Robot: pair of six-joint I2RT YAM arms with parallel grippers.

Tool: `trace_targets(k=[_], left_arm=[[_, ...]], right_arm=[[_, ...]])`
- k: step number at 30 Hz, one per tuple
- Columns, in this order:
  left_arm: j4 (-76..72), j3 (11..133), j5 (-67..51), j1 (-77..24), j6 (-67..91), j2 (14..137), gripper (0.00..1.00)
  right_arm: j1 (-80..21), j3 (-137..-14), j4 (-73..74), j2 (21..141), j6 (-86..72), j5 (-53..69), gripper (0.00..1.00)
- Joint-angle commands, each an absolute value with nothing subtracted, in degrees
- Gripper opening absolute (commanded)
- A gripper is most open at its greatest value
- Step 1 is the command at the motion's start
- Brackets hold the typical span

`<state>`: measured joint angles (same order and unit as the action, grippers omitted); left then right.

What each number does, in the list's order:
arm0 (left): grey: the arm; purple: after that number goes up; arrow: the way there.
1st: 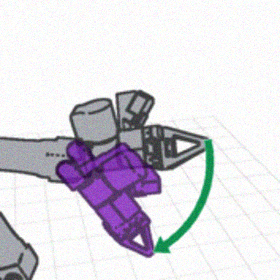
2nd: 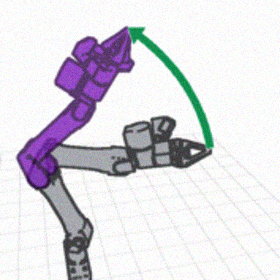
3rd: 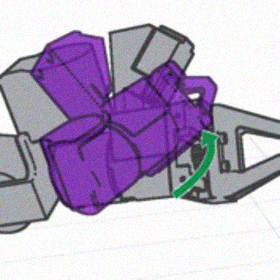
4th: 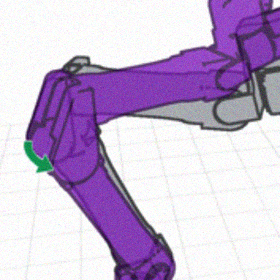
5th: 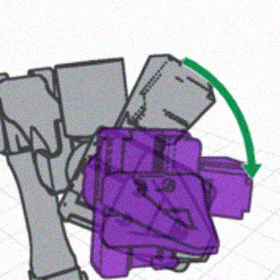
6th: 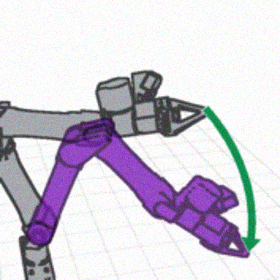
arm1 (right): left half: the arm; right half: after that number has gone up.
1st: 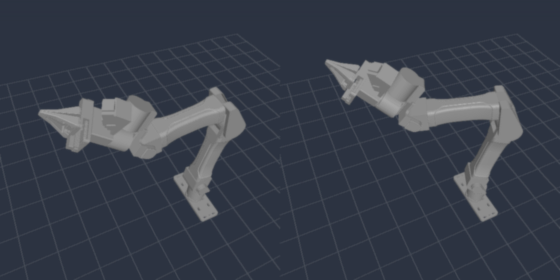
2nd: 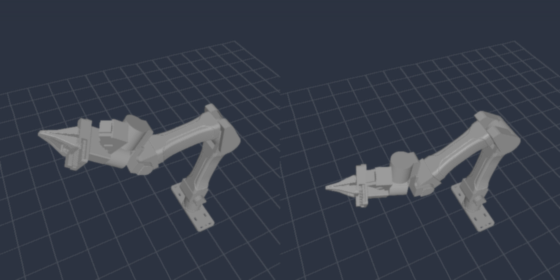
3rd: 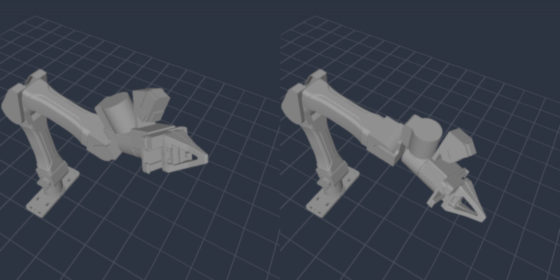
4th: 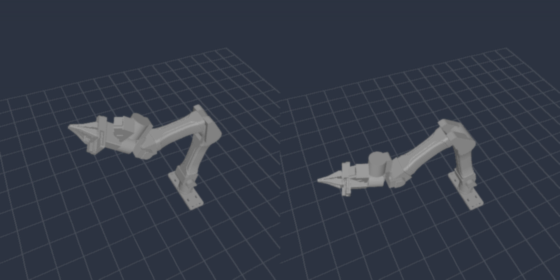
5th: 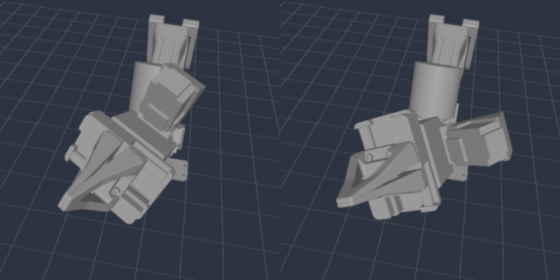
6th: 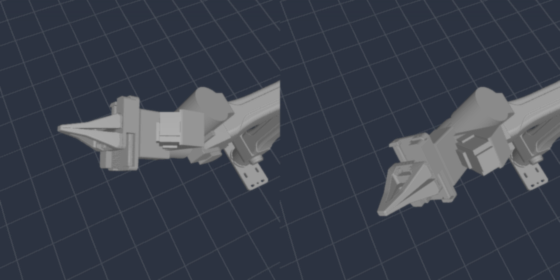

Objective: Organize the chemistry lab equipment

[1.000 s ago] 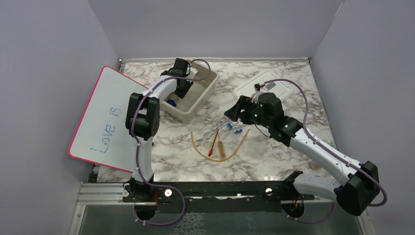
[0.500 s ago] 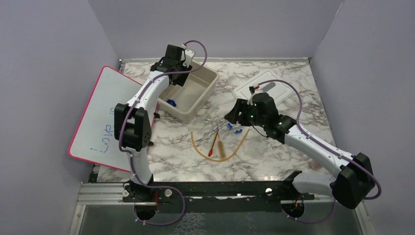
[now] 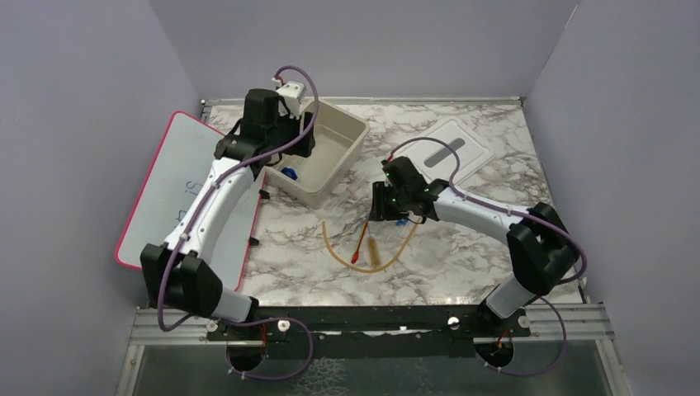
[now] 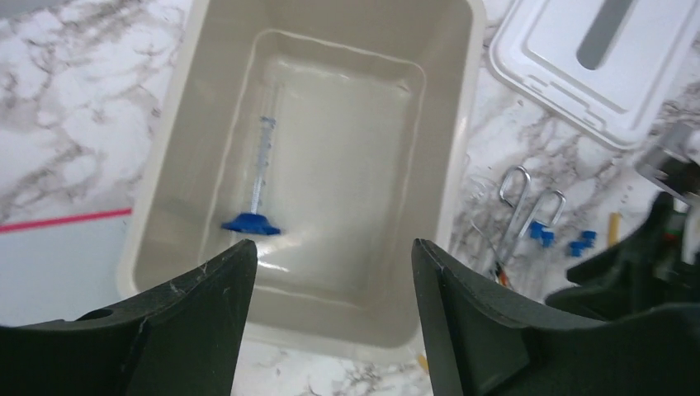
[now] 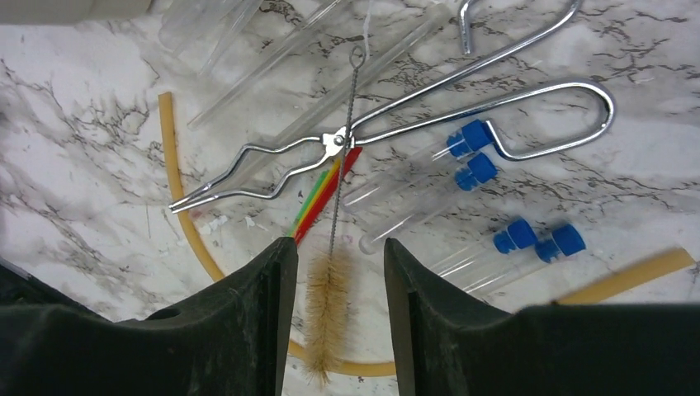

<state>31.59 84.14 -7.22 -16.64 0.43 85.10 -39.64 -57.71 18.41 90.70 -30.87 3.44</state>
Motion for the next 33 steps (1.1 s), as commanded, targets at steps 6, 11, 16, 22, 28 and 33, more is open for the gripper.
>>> trace_targets(k=[6, 11, 16, 22, 28, 33], left_arm=[[20.3, 65.3, -10.6, -16.9, 6.3, 64.6, 0.87], [13.7, 57.8, -11.6, -16.9, 6.2, 58.7, 0.94], [12.8, 56.7, -11.3, -16.9, 5.6, 57.9, 0.95], [12.0, 55.2, -11.0, -16.9, 5.7, 57.9, 0.95], [11.7, 54.4, -10.7, -16.9, 5.9, 57.5, 0.95], [11.6, 54.3, -10.6, -16.9, 6.0, 57.2, 0.95]], right_arm=[[-43.5, -64.3, 23.5, 98.1, -29.8, -0.7, 0.39], [-44.8, -65.7, 24.7, 100.8, -30.7, -2.1, 0.36], [-45.0, -66.7, 25.5, 102.5, -30.9, -1.1, 0.24], [-45.7, -67.4, 26.4, 104.0, -31.1, 2.1, 0.25], [-45.8, -68.3, 27.9, 106.1, -31.4, 1.4, 0.26], [-46.1, -68.2, 28.1, 106.7, -32.0, 0.7, 0.26]])
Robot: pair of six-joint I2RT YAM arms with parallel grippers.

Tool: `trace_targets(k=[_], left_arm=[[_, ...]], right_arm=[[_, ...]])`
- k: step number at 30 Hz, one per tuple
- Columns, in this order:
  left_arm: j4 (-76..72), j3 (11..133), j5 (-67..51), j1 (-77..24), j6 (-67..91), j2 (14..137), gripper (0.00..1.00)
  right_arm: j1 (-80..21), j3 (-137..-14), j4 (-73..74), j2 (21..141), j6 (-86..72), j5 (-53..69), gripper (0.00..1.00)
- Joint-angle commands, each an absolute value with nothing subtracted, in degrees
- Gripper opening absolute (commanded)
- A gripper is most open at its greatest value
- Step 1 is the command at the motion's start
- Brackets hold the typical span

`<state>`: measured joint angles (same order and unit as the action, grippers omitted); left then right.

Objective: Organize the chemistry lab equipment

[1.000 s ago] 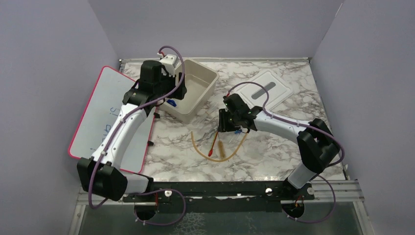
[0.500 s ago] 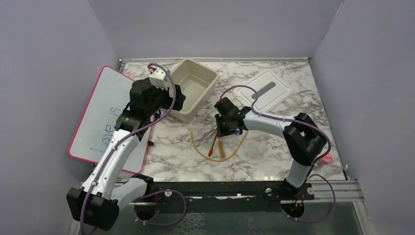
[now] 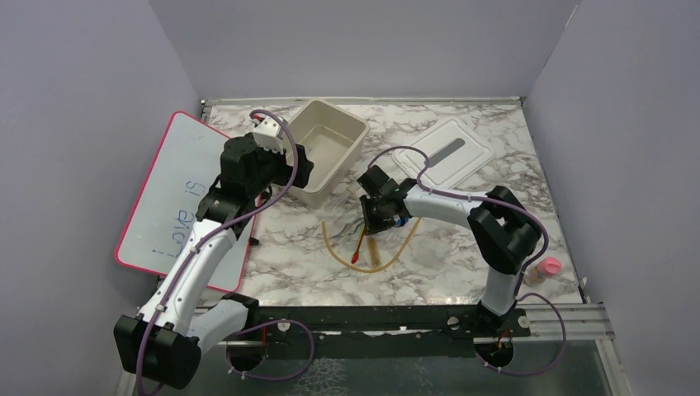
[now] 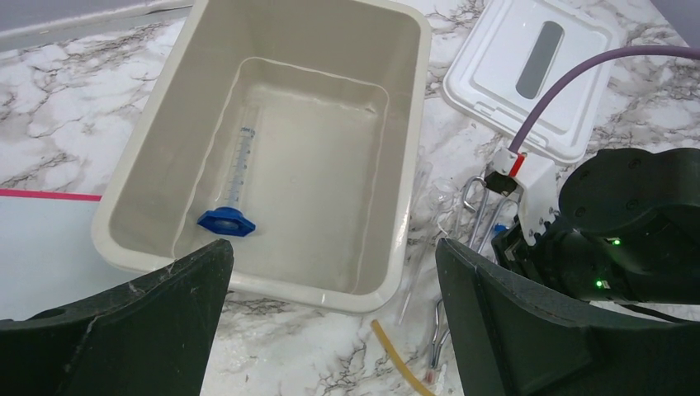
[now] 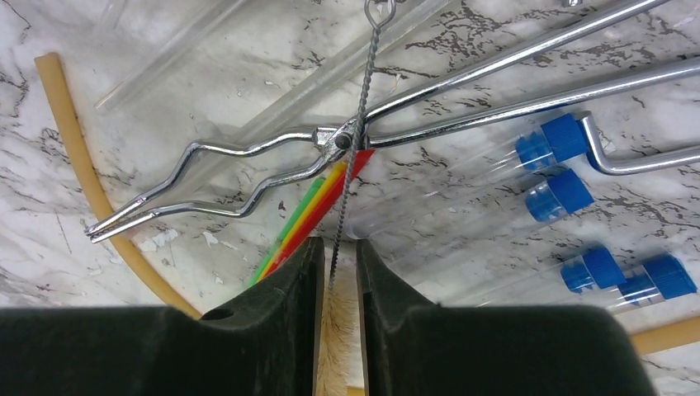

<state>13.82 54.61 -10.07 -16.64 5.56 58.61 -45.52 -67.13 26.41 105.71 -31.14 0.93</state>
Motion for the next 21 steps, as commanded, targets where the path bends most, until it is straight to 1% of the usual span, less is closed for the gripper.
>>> trace_targets(k=[1, 3, 7, 8, 12, 16, 21], left_arm=[[11.6, 54.3, -10.6, -16.9, 6.0, 57.3, 0.95], [11.6, 54.4, -10.6, -16.9, 6.1, 57.2, 0.95], [11.8, 54.8, -10.4, -16.9, 6.5, 57.0, 0.96], [11.9, 54.9, -10.4, -16.9, 6.6, 56.8, 0.96], [12.4, 55.2, -10.5, -16.9, 7.6, 56.4, 0.99], [12.8, 55.6, -11.9, -16.9, 8.2, 55.5, 0.99], [12.2, 56.3, -19.0, -16.9, 11.1, 54.1, 0.99]], right_arm=[[-46.1, -68.3, 27.9, 106.9, -31.8, 0.9, 0.25], [-46.1, -68.3, 27.7, 107.4, -31.9, 1.1, 0.21], [-46.2, -67.5, 25.9, 106.4, -32.2, 1.8, 0.03], [-46.1, -67.1, 25.4, 105.7, -32.6, 1.7, 0.01], [-46.2, -64.1, 21.6, 98.8, -33.9, 1.5, 0.01], [-46.2, -60.1, 15.9, 89.9, -34.7, 1.5, 0.01], [-46.2, -55.7, 9.1, 78.9, -34.1, 0.7, 0.01]])
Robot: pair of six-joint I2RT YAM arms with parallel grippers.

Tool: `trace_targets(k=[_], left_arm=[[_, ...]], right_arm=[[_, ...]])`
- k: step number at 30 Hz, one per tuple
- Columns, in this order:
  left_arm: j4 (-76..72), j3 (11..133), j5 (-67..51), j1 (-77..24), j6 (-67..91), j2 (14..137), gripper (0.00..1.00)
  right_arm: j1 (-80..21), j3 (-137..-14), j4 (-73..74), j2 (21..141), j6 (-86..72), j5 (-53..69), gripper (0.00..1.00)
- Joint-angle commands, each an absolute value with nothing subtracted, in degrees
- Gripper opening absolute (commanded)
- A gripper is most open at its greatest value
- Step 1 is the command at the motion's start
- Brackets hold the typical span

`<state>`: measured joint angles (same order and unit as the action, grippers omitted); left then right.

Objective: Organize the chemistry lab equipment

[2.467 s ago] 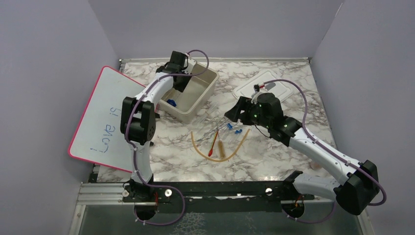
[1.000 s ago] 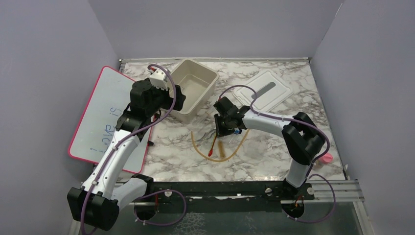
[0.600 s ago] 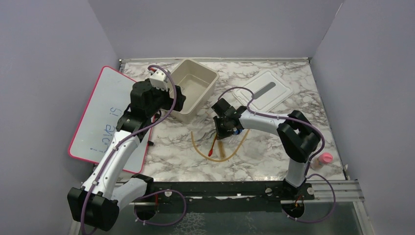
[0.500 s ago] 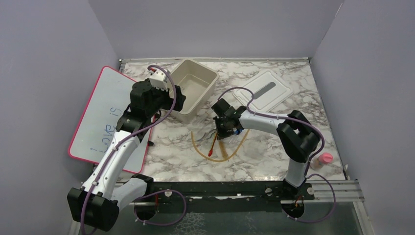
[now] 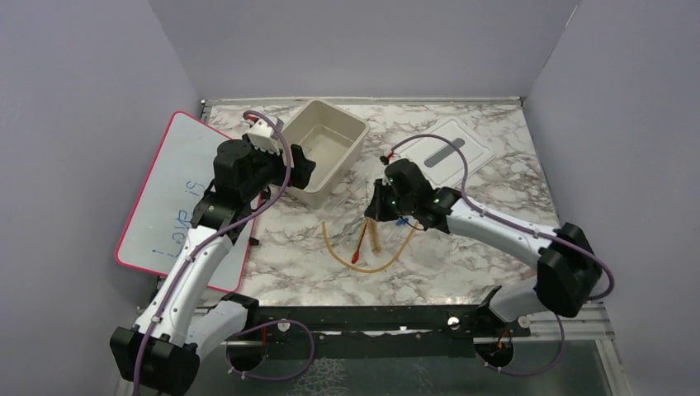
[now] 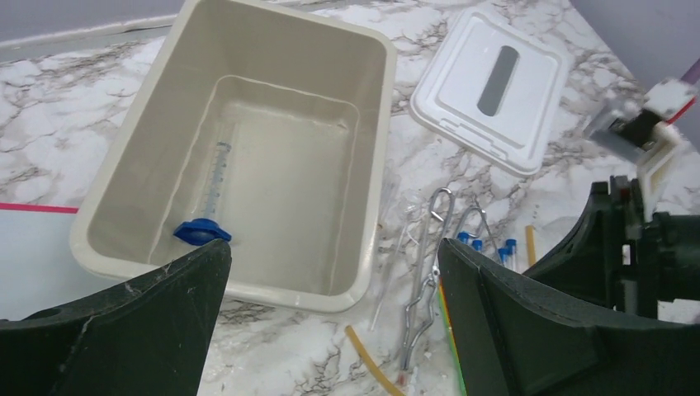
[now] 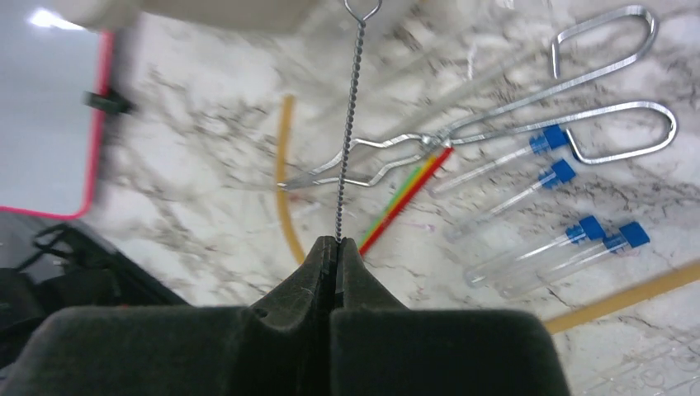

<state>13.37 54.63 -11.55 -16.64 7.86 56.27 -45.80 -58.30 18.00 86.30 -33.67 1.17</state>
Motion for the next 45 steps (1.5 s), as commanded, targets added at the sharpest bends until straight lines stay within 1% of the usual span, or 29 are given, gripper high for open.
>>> trace_targets(k=[1, 3, 5, 7, 9, 12, 15, 21, 26, 32, 38, 40, 41, 42, 45], left_arm=[[11.9, 56.5, -21.6, -16.9, 12.4, 54.1, 0.99], [11.0, 57.1, -27.2, -16.9, 16.0, 54.6, 0.98], [8.6, 57.0, -32.7, -16.9, 21.9, 55.3, 0.95], [2.9, 55.1, -37.9, -17.0, 29.8, 55.8, 0.9], [-6.4, 51.7, -42.6, -17.4, 37.4, 55.8, 0.88], [-15.7, 48.2, -43.9, -19.0, 42.4, 56.1, 0.88], [-16.2, 48.6, -42.6, -20.8, 43.0, 57.2, 0.81], [-17.9, 49.2, -41.8, -25.0, 43.6, 59.5, 0.6], [-18.5, 48.8, -39.5, -26.0, 43.8, 60.7, 0.42], [-19.5, 48.5, -38.5, -26.1, 43.8, 60.3, 0.27], [-19.7, 48.1, -41.1, -26.1, 43.2, 60.9, 0.11], [-19.6, 48.0, -41.8, -26.1, 41.9, 60.7, 0.0], [-19.4, 48.0, -41.6, -26.1, 41.2, 60.5, 0.0], [-18.5, 48.3, -41.1, -26.1, 39.8, 60.3, 0.0], [-10.3, 51.5, -37.0, -26.1, 32.2, 60.6, 0.0]], right_arm=[[-46.1, -54.8, 6.9, 76.7, -34.0, 1.2, 0.01], [-46.1, -52.9, 1.7, 73.1, -32.9, 3.7, 0.01], [-46.1, -51.3, -3.8, 70.2, -32.2, 6.7, 0.01], [-46.1, -50.1, -9.0, 68.0, -32.3, 9.3, 0.01], [-46.1, -49.7, -12.8, 66.8, -33.2, 11.7, 0.01], [-46.1, -50.3, -16.7, 66.9, -34.7, 14.9, 0.01], [-46.1, -51.3, -18.5, 67.6, -35.4, 17.1, 0.01], [-46.1, -51.2, -21.5, 68.5, -36.4, 20.9, 0.01], [-46.1, -50.4, -23.6, 69.0, -37.3, 22.4, 0.01], [-46.1, -49.9, -24.2, 69.0, -37.4, 22.1, 0.01], [-46.1, -49.7, -25.6, 69.1, -37.9, 21.7, 0.01], [-46.1, -49.7, -25.8, 69.3, -38.0, 21.6, 0.01], [-46.1, -49.8, -25.5, 69.4, -37.8, 21.3, 0.03], [-46.1, -49.8, -24.8, 69.4, -37.5, 20.8, 0.09], [-46.1, -49.3, -23.0, 68.0, -35.2, 19.2, 0.31]])
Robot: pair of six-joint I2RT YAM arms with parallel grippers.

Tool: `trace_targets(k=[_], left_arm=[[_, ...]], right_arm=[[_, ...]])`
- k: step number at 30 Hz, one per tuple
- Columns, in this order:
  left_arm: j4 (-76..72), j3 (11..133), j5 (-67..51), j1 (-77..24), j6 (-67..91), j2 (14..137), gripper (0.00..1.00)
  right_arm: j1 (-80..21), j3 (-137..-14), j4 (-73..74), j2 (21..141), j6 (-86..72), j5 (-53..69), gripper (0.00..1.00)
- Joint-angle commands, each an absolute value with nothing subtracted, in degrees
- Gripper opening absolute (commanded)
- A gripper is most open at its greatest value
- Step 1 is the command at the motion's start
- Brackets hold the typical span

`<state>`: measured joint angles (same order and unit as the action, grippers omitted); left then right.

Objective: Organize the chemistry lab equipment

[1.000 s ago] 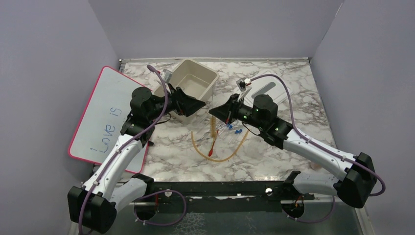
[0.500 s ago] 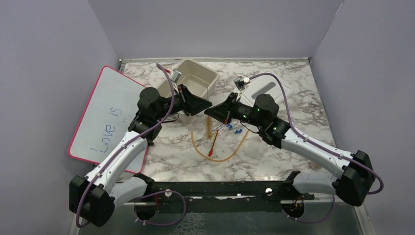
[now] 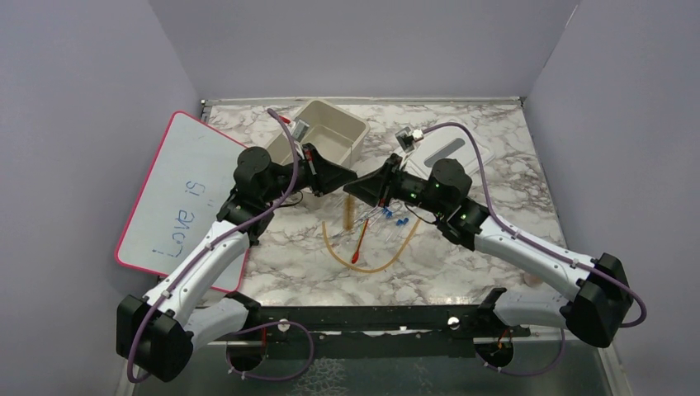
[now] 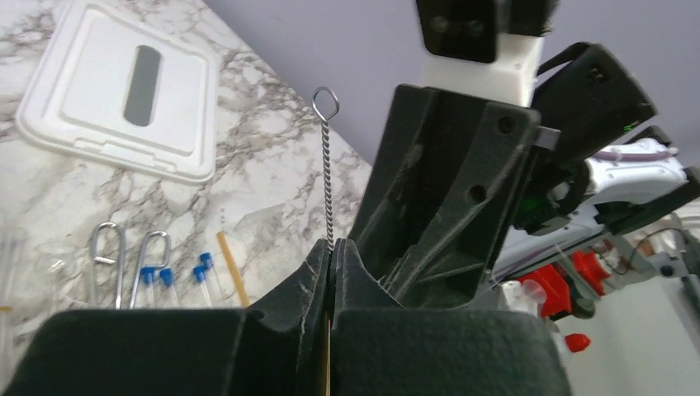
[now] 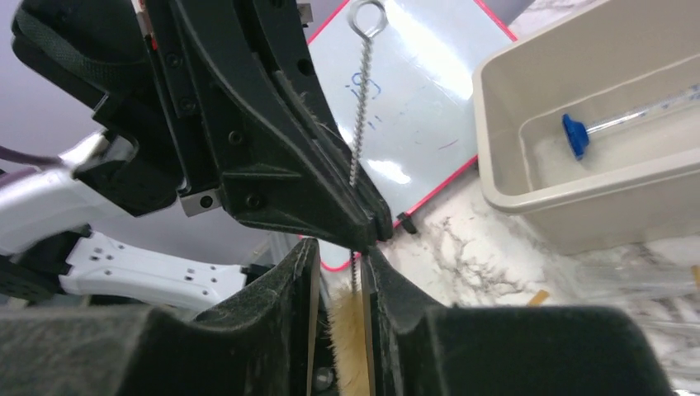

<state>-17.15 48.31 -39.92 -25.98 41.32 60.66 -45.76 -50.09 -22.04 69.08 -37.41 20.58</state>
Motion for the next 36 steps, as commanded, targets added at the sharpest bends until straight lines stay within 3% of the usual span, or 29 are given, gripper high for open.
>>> trace_targets(k=[1, 4, 7, 12, 21, 36], left_arm=[[-5.8, 53.4, -34.9, -26.1, 29.0, 61.2, 0.0], [7.0, 60.4, -28.6, -26.1, 18.6, 64.3, 0.0], [17.0, 67.8, -23.1, -26.0, 10.9, 69.0, 0.0], [27.5, 78.4, -14.0, -26.0, 1.6, 77.6, 0.0], [33.6, 93.7, 5.7, -24.8, -10.5, 94.9, 0.0], [40.2, 109.2, 1.3, -19.9, -11.9, 121.1, 0.0]], right_arm=[[-46.1, -48.9, -22.0, 67.0, -34.6, 17.9, 0.37], [-46.1, -47.5, -18.5, 62.9, -32.9, 12.9, 0.5], [-46.1, -46.1, -14.4, 58.9, -31.6, 7.0, 0.54], [-46.1, -43.9, -8.9, 54.0, -31.2, 0.6, 0.55], [-46.1, -41.2, -4.7, 51.1, -31.4, -4.9, 0.55], [-46.1, -40.5, -3.0, 53.1, -34.0, -7.0, 0.55]])
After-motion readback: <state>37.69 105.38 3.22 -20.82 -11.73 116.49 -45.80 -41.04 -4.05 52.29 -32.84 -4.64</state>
